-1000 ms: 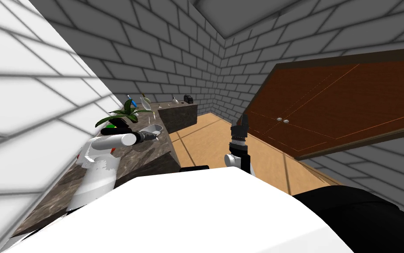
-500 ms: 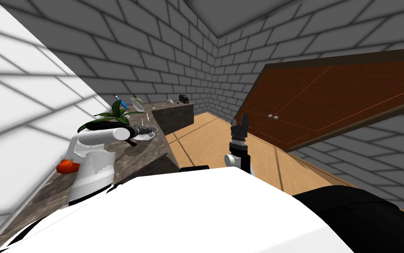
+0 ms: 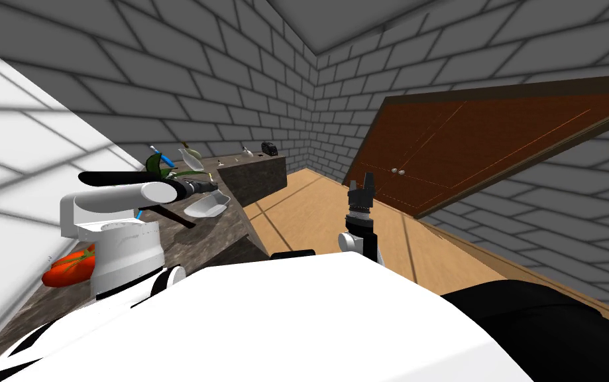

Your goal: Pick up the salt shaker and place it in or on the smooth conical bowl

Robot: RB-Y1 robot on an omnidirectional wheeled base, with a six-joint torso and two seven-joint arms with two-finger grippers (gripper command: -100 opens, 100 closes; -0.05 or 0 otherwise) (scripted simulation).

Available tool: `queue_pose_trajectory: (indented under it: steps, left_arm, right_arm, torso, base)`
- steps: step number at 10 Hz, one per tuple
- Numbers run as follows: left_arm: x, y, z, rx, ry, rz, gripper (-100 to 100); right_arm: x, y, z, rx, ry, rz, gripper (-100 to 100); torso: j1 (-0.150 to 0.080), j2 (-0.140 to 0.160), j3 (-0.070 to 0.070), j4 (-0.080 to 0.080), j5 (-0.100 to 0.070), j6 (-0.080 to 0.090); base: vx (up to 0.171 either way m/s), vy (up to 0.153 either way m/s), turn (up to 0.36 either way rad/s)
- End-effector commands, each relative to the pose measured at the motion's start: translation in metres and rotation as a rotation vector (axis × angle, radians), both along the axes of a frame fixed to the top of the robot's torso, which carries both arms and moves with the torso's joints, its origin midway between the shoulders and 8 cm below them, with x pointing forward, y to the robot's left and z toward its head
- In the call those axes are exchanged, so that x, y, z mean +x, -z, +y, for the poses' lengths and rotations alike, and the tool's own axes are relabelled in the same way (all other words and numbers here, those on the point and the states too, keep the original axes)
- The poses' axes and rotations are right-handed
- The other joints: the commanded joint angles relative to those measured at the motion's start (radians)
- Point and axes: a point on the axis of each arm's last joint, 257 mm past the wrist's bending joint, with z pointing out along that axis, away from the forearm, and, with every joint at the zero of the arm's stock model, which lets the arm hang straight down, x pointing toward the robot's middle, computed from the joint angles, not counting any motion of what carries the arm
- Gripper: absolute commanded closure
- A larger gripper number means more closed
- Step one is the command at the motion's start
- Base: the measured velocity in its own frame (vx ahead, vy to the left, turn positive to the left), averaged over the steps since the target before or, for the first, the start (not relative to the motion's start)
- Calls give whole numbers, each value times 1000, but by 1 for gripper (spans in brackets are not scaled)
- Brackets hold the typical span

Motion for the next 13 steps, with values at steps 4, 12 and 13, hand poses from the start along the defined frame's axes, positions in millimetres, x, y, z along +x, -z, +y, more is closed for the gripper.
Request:
queue_pose_trajectory:
  steps: [4, 12, 13]
  left_arm:
    - [0, -9, 31, -15, -50, 27, 100]
    - [-26, 32, 77, -26, -127, 230, 100]
    - [-31, 37, 82, -28, -138, 257, 100]
  right_arm:
    - [0, 0, 0, 0, 0, 0, 0]
    - [0, 0, 0, 0, 0, 0, 0]
    - [0, 0, 0, 0, 0, 0, 0]
  torso:
    - [4, 1, 0, -1, 2, 0]
    - [3, 1, 0, -2, 2, 1]
    - [3, 1, 0, -2, 1, 1]
  base:
    - [-35, 54, -145]
    - [-49, 56, -126]
    - [-44, 45, -137]
